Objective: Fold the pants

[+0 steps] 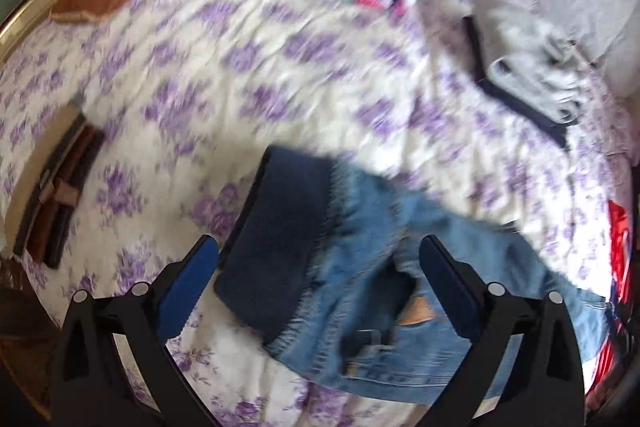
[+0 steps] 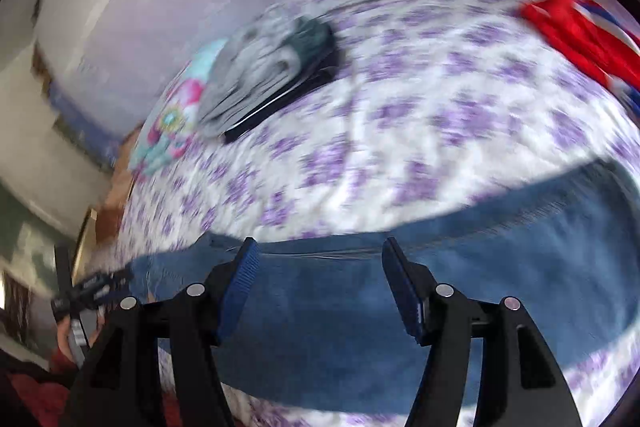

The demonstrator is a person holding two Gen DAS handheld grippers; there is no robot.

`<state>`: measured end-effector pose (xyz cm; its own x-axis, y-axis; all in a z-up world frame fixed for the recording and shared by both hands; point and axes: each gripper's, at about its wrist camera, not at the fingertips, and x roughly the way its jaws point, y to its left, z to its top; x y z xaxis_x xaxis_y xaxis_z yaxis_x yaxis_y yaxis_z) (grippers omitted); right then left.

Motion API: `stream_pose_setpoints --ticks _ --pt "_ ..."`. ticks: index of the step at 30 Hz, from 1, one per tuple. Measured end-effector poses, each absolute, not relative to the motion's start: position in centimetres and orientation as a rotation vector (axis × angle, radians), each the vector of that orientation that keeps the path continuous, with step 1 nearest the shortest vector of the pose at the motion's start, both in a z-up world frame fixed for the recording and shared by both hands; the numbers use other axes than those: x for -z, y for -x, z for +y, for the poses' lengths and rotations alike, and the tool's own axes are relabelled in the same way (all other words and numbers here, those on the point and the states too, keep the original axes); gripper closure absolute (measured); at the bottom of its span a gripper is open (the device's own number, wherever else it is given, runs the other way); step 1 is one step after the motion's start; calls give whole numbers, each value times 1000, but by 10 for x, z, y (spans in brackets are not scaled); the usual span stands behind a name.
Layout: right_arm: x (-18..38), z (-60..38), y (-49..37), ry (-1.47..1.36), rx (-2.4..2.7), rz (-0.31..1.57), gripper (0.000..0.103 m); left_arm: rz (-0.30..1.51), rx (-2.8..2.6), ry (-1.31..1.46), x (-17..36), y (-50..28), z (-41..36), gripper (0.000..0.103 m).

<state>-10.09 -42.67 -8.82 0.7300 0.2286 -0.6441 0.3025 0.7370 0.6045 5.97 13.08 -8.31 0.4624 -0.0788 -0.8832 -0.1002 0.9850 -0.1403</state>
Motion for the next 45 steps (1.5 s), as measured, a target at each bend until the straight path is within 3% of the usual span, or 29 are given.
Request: stream_pose_setpoints --ticks 6,10,16,19,23,29,35,41,45 --pt "140 -495 202 -1079 305 735 38 1132 48 189 86 -67 104 5" --pt "181 -503 199 -1294 265 625 39 1177 39 153 95 -68 87 5" --pt "195 -525 158 -1332 268 514 47 1172 72 81 92 -64 78 5" --pt "196 -527 143 -1291 275 538 68 1156 61 107 86 -62 84 5" --pt "181 -521 147 -1259 285 513 80 1140 59 148 80 -59 93 5" --pt "95 -477 122 -941 187 521 84 1161 30 170 86 -54 109 5" --pt "23 -344 59 -419 -69 603 84 1147 3 210 86 -44 133 5" --pt "86 -181 33 59 -378 820 84 1164 -41 308 95 -34 172 5" --pt "116 -147 40 281 -378 863 83 1179 -54 410 102 -30 196 5"
